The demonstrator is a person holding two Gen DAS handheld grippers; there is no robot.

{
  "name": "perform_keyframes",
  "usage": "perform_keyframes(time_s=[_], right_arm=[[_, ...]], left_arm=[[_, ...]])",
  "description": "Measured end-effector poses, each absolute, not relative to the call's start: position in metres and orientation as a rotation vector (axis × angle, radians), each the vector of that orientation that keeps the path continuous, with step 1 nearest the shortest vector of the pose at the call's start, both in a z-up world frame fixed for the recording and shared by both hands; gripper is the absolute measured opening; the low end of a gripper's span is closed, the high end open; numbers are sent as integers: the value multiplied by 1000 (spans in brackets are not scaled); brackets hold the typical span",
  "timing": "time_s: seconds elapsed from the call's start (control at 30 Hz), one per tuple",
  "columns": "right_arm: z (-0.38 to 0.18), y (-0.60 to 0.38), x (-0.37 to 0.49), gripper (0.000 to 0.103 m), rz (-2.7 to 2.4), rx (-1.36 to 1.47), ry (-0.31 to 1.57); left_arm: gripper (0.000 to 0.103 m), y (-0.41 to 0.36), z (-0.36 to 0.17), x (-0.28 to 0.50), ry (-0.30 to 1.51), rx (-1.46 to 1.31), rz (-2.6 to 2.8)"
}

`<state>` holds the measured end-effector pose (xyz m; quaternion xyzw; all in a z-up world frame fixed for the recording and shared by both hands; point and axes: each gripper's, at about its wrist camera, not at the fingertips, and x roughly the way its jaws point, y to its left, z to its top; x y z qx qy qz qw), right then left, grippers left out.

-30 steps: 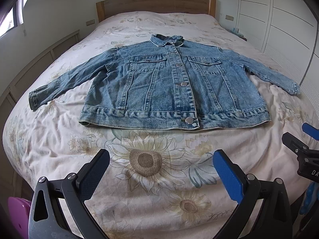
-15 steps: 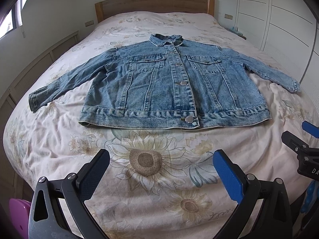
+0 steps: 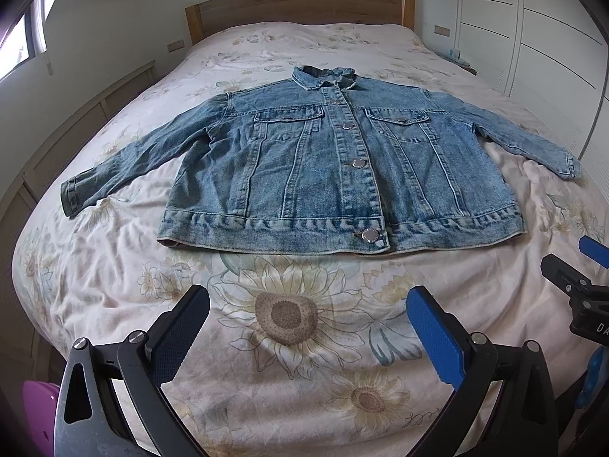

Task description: Fold large clothes

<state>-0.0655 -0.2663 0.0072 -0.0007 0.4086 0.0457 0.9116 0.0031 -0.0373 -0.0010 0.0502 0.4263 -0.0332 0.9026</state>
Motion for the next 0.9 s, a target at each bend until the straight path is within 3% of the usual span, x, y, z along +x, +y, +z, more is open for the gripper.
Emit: perform_keyframes(time_s=[0.9], right_arm=[[13,-331,-19,103,42,159,821]], left_arm=[[102,-48,22,39,876,164,-30]])
